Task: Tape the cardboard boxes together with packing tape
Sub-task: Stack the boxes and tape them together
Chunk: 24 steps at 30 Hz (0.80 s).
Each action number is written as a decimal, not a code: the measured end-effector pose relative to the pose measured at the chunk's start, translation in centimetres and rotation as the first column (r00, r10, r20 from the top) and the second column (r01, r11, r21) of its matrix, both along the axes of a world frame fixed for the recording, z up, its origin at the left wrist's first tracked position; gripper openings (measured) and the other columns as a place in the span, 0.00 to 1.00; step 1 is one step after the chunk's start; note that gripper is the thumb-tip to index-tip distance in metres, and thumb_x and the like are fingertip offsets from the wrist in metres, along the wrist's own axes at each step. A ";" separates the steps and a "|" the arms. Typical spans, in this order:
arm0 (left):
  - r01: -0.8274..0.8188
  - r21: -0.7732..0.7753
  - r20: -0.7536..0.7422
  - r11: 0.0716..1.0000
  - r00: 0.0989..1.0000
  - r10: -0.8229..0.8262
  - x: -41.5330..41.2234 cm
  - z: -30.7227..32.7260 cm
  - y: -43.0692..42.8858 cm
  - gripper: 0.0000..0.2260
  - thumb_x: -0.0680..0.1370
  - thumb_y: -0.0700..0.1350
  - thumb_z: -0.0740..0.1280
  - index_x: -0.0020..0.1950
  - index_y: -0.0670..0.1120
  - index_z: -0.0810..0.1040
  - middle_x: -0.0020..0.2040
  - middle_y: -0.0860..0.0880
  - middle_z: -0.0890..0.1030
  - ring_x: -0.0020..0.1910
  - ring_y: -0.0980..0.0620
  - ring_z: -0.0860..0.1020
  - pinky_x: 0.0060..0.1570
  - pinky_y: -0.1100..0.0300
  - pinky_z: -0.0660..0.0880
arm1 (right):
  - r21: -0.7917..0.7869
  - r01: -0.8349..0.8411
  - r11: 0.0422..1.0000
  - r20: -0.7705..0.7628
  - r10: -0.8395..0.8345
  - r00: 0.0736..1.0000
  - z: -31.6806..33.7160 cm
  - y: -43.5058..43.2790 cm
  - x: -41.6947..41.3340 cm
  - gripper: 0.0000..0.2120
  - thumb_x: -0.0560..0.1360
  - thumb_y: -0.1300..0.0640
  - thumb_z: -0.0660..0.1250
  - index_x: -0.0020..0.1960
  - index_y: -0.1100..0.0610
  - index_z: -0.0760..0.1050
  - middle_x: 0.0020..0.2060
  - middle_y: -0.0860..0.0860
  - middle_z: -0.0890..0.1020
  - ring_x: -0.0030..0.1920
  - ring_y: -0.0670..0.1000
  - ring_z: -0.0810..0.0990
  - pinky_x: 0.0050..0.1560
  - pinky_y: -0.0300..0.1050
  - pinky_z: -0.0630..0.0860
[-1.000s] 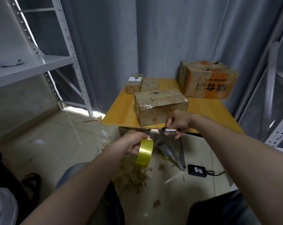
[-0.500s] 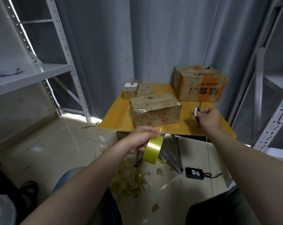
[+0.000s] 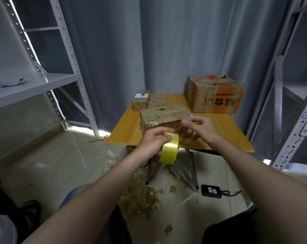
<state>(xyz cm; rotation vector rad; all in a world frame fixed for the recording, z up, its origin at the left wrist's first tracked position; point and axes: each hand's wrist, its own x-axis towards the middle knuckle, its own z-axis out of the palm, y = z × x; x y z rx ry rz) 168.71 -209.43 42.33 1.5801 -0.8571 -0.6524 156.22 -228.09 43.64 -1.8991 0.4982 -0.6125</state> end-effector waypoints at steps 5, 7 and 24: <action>-0.081 -0.078 -0.031 0.994 0.996 0.079 0.1 0.9 0.2 0.08 0.80 0.42 0.71 0.53 0.55 0.87 0.42 0.54 0.86 0.40 0.55 0.83 0.37 0.54 0.77 | -0.094 -0.164 0.982 0.071 0.171 0.983 0.3 2.1 2.3 0.04 0.70 0.50 0.81 0.43 0.46 0.87 0.48 0.45 0.85 0.45 0.44 0.83 0.39 0.35 0.78; -0.108 -0.088 -0.043 0.990 0.994 0.104 0.3 1.0 0.4 0.08 0.81 0.44 0.71 0.54 0.55 0.87 0.45 0.52 0.87 0.42 0.53 0.83 0.36 0.55 0.78 | -0.076 -0.123 0.989 0.141 0.133 0.981 0.5 2.2 3.0 0.06 0.70 0.55 0.81 0.39 0.46 0.87 0.48 0.45 0.85 0.46 0.44 0.83 0.41 0.37 0.78; -0.344 0.004 -0.393 0.939 0.863 0.318 -1.0 2.6 -1.8 0.09 0.81 0.55 0.70 0.58 0.55 0.84 0.39 0.49 0.85 0.31 0.50 0.83 0.26 0.58 0.77 | -0.077 -0.039 0.996 0.292 0.060 0.954 1.6 4.6 2.8 0.03 0.74 0.65 0.77 0.43 0.59 0.85 0.56 0.57 0.81 0.57 0.52 0.81 0.61 0.57 0.80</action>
